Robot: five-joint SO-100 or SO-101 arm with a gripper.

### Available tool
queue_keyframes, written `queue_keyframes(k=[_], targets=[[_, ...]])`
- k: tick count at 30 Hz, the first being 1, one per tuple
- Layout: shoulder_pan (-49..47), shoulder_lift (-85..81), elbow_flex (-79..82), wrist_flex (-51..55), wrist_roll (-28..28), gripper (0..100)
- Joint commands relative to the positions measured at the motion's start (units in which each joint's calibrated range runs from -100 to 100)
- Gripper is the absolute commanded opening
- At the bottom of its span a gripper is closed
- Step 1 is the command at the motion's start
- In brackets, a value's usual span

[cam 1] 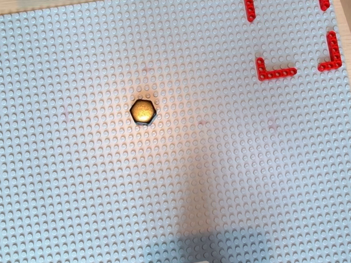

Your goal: Grab the Lego and store it in red box

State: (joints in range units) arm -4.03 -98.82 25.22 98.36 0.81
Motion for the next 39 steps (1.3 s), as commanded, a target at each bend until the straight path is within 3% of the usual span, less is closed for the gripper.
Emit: queue_keyframes(k=[1,32,39], targets=[[0.0,-0.5,-1.2,0.2,0.2,5],[1.2,-0.3,-1.5,-0.5,0.3,6],[1.2,12.5,-0.4,-1.2,4.2,6]])
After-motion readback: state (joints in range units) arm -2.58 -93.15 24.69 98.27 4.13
